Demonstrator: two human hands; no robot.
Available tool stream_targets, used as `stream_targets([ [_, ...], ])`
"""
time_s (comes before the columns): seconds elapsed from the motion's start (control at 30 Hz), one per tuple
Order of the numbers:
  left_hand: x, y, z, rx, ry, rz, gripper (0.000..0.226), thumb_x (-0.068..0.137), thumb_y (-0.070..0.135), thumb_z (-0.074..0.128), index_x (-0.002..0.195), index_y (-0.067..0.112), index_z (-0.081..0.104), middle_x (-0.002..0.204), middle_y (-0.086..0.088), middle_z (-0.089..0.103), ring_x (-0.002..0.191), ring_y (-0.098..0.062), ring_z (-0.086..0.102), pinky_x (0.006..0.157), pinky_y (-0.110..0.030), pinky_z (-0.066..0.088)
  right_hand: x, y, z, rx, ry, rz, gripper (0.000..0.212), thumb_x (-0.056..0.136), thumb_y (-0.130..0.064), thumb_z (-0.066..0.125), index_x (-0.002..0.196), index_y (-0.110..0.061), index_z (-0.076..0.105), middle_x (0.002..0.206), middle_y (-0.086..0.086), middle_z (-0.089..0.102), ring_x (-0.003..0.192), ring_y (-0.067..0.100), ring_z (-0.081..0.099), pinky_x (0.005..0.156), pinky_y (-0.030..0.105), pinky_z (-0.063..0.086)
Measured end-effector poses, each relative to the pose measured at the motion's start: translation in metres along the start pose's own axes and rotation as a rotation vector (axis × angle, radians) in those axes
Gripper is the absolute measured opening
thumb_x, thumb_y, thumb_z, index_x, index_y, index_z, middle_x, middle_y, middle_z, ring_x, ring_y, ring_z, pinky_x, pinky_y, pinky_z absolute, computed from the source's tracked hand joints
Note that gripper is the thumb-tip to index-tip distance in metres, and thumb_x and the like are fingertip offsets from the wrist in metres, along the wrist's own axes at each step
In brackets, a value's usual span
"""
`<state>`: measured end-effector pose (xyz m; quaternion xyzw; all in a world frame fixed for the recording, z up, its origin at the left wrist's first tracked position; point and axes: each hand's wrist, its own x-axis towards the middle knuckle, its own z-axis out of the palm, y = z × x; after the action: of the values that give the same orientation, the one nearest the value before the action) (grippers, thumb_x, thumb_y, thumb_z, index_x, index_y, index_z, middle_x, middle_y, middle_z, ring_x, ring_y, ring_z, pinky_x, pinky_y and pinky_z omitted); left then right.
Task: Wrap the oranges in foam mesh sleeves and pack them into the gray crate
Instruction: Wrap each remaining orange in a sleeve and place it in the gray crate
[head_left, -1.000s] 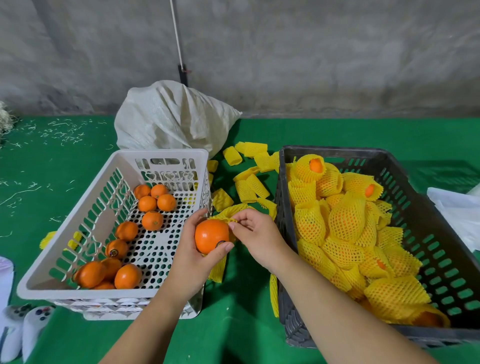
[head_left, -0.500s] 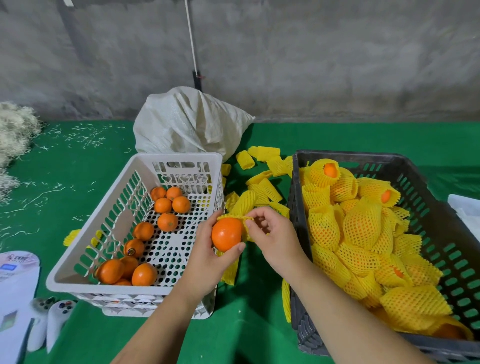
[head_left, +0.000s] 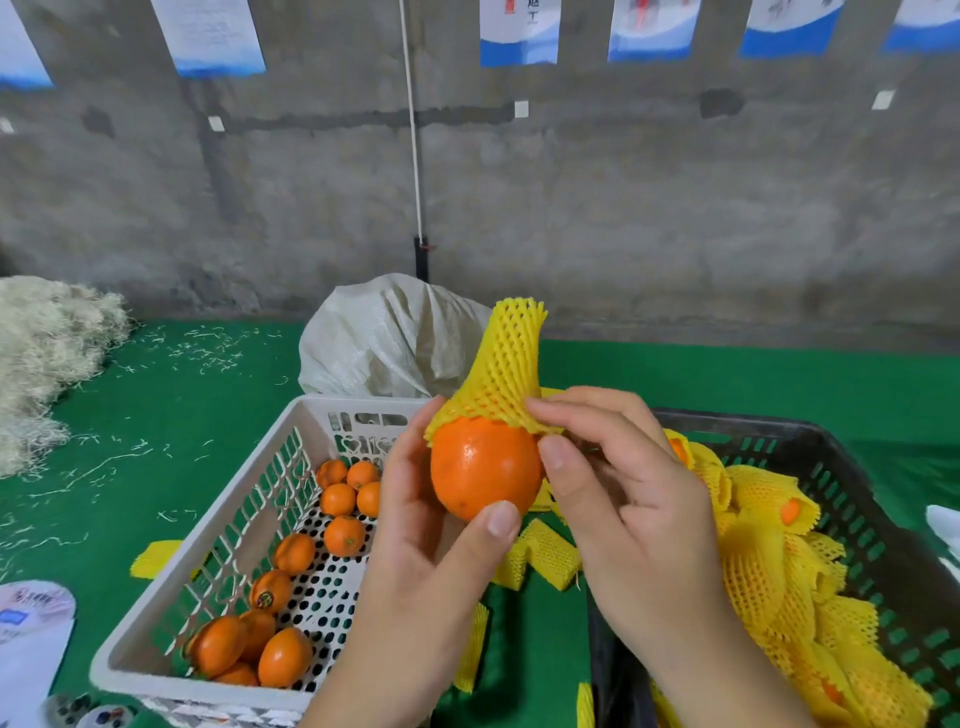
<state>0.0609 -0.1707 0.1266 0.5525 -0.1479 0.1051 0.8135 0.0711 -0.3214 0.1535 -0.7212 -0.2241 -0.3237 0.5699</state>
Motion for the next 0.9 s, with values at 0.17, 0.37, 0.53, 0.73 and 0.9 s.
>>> stream_targets([
  [0.17,-0.01,0.012,0.002,0.103,0.02,-0.015,0.096,0.047,0.057,0.102,0.135,0.05,0.063,0.132,0.005,0.071,0.109,-0.021,0.075,0.08,-0.022,0.06,-0.012,0.0,0.003,-0.109,0.131,-0.054,0.02,0.101,-0.018,0.059,0.117,-0.023,0.07,0.111,-0.017,0.069,0.105,0.006,0.068,0.084,0.012,0.05],
  [0.37,-0.011,0.006,-0.002,0.21,0.151,-0.009,0.092,0.035,0.074,0.096,0.121,0.054,0.066,0.121,0.006,0.074,0.099,-0.019,0.076,0.077,-0.029,0.061,-0.018,-0.008,0.001,-0.152,0.152,-0.159,0.019,0.099,-0.016,0.061,0.114,-0.013,0.073,0.103,-0.012,0.067,0.094,0.009,0.068,0.076,0.014,0.05],
  [0.53,-0.005,-0.003,-0.002,0.066,0.244,-0.044,0.107,0.024,0.074,0.098,0.117,0.036,0.063,0.101,0.001,0.079,0.084,-0.015,0.076,0.067,-0.022,0.06,-0.028,-0.005,0.014,-0.107,0.049,-0.11,0.028,0.098,-0.021,0.063,0.124,-0.014,0.069,0.111,-0.008,0.063,0.105,0.016,0.066,0.085,0.024,0.054],
  [0.73,-0.016,-0.02,-0.011,-0.138,-0.008,-0.2,0.096,0.057,0.047,0.103,0.141,0.035,0.059,0.137,-0.014,0.068,0.125,-0.035,0.067,0.098,-0.037,0.059,-0.034,0.003,0.015,-0.089,-0.024,0.003,0.038,0.103,-0.033,0.057,0.136,-0.018,0.065,0.124,-0.007,0.055,0.117,0.012,0.06,0.09,0.02,0.05],
  [0.9,-0.018,-0.04,-0.031,0.108,0.053,-0.183,0.083,0.06,0.043,0.094,0.137,0.043,0.061,0.137,-0.007,0.068,0.128,-0.035,0.065,0.109,-0.058,0.051,-0.03,0.01,0.008,-0.187,0.001,-0.02,0.023,0.103,-0.018,0.058,0.12,-0.013,0.073,0.112,-0.007,0.062,0.106,0.009,0.063,0.084,0.019,0.05],
])
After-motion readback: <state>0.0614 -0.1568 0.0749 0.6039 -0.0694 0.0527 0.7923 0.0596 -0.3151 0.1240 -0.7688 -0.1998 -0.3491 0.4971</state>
